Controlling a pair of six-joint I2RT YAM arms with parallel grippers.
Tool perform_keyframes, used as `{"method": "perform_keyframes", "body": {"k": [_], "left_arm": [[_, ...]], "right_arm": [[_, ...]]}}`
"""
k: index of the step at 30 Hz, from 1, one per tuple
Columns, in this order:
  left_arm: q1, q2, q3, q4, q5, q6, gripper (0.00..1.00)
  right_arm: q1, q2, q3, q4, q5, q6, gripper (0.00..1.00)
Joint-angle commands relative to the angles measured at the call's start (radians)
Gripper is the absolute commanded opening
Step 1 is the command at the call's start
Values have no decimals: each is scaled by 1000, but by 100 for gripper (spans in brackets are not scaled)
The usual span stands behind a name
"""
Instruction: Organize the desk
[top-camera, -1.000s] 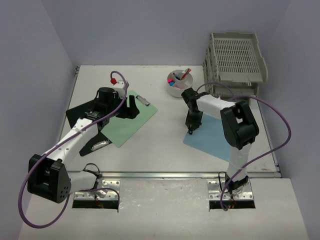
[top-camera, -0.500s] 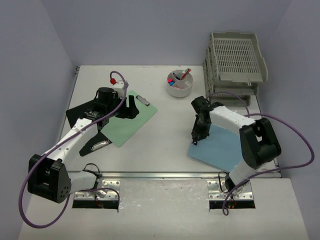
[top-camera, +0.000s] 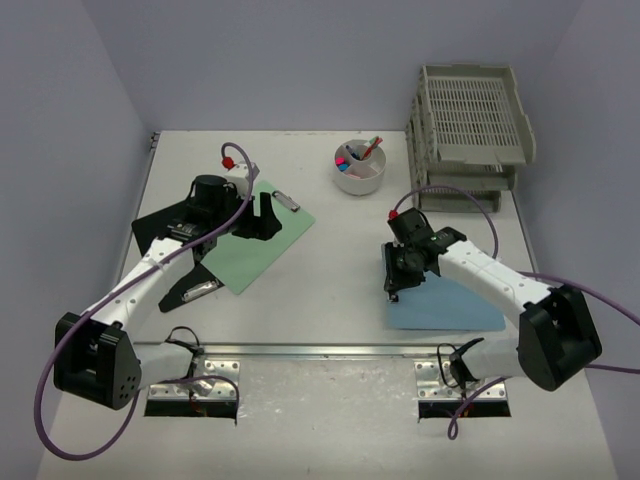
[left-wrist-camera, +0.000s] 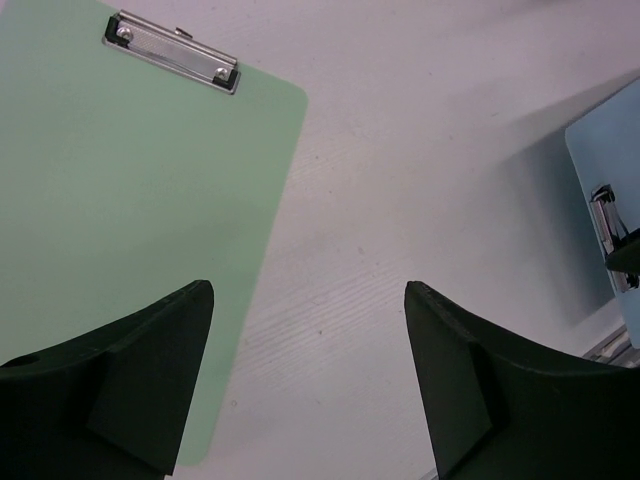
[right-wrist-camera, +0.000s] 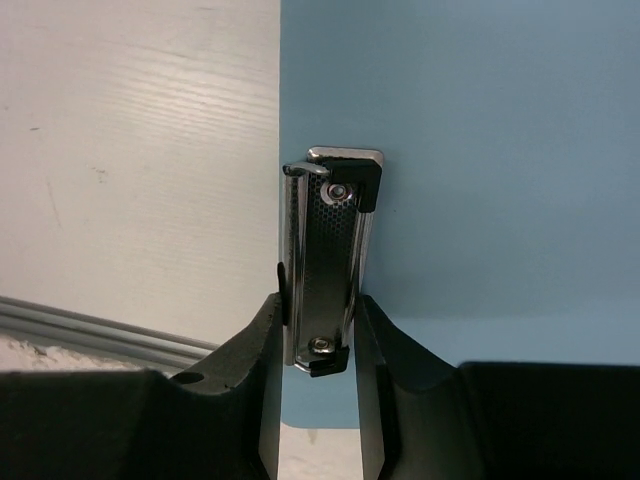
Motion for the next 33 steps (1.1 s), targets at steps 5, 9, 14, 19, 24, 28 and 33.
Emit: {"method": "perform_keyframes", "body": {"k": [5,9,14,19,24,28,33], "left_arm": [[13,-24,9,27,38,13,93],[12,-26,9,25,29,25,100],[12,-47,-3,36,25,45,100],[12,-55,-14,42,34,60,100],[12,-55,-18,50,49,63,100],[12,-58,-11,46,62,71,100],[12,-69,-12,37,67,88,100]], "right_arm": [[113,-24,10,111,107,-227,0],[131,-6,10,108,158,-290,0],[147,-20,-27,91,201,-403,0],[154,-69,-68,37,147,-566,0],[154,-92,-65,-8,97,-721,0],[154,-93,-23,-64,6,-826,0],[151,-108,3,-146,-76,-951,0]]}}
